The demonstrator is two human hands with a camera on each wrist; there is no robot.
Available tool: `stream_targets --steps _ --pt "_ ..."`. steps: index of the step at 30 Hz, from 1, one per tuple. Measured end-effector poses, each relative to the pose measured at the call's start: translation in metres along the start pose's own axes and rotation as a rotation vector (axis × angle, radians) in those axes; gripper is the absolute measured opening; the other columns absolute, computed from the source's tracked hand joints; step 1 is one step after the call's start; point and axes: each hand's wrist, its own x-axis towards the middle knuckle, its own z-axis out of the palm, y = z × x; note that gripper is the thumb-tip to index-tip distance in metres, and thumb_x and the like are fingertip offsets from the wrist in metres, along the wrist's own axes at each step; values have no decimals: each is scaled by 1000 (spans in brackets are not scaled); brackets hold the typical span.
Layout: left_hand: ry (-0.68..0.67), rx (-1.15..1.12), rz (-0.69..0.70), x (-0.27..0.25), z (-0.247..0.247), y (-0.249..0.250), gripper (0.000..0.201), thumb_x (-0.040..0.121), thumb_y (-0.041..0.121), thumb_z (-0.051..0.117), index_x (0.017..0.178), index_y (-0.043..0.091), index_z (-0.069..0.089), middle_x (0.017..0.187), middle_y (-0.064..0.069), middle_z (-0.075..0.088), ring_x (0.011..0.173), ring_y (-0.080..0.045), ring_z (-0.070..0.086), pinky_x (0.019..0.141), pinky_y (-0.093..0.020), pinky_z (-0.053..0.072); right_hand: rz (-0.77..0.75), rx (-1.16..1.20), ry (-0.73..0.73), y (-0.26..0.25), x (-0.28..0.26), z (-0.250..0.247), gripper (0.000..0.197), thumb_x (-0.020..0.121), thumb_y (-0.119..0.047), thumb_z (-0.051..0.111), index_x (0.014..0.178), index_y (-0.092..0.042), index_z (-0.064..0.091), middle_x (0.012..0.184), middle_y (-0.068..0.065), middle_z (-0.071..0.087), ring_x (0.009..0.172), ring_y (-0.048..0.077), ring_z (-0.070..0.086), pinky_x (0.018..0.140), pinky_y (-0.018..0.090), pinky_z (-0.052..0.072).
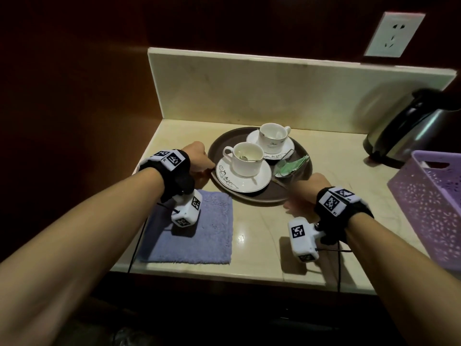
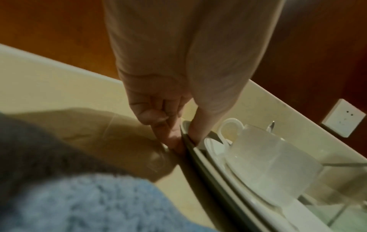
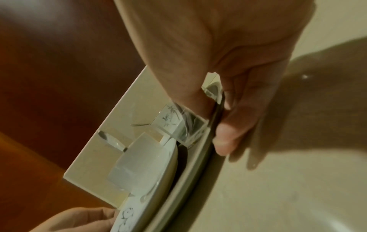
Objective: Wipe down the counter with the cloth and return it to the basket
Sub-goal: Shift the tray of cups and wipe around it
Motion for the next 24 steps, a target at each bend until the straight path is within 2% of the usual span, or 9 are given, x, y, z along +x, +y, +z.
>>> stream_targets --steps 3,6,10,12,14,16,19,21,24 --pt "-17 -28 -32 -6 -3 3 22 86 16 67 67 5 63 48 -1 60 48 -14 54 44 -21 44 -6 14 -43 -2 -2 -3 14 87 -2 58 93 10 61 70 28 71 57 34 70 69 60 57" --pt "-27 -36 -68 -11 -4 11 25 85 17 69 65 7 60 38 3 56 33 -7 50 33 -14 38 -17 16 -64 -3 8 -12 11 88 -2 59 91 8 63 69 26 71 49 30 68 64 53 59" --pt "-37 -122 -130 -10 -1 14 18 86 18 71 79 3 65 55 -4 67 46 -12 59 44 -21 49 -42 12 -114 -4 16 -18 15 90 -4 59 96 9 63 72 28 72 63 35 71 65 54 59" --pt "-60 -169 -160 -11 0 15 16 87 15 70 85 0 64 60 -8 69 51 -17 63 53 -27 56 -65 6 -125 -5 19 -21 16 89 -4 62 98 9 63 72 27 72 61 35 72 60 48 59" --pt "-84 -232 -193 -14 -1 18 17 88 12 69 87 -4 64 62 -12 69 55 -22 65 61 -35 61 -89 6 -133 -8 21 -26 17 88 -4 64 97 10 62 70 26 72 56 34 70 62 50 60" --pt "-72 -277 -214 -19 -5 21 16 89 11 68 88 -5 62 64 -14 68 56 -22 65 57 -34 60 -119 6 -120 -13 24 -30 15 88 -4 62 95 9 61 67 24 71 51 32 69 61 50 61" --pt "-12 -240 -202 -27 -9 24 16 89 13 69 80 2 62 66 -9 66 56 -17 61 41 -18 49 -165 13 -101 -21 22 -34 13 88 -2 61 97 8 61 61 20 71 50 31 69 61 42 62" --pt "17 -236 -197 -32 -11 21 16 88 16 70 80 4 64 68 -9 66 58 -15 61 42 -17 47 -185 23 -115 -22 22 -33 16 87 -1 61 101 7 60 66 22 72 57 33 71 69 47 62" --pt "35 -261 -201 -46 -14 16 14 88 15 70 84 2 65 74 -10 68 62 -15 62 42 -15 47 -203 40 -145 -22 19 -28 15 89 -1 60 101 6 59 77 23 73 58 32 72 69 44 62"
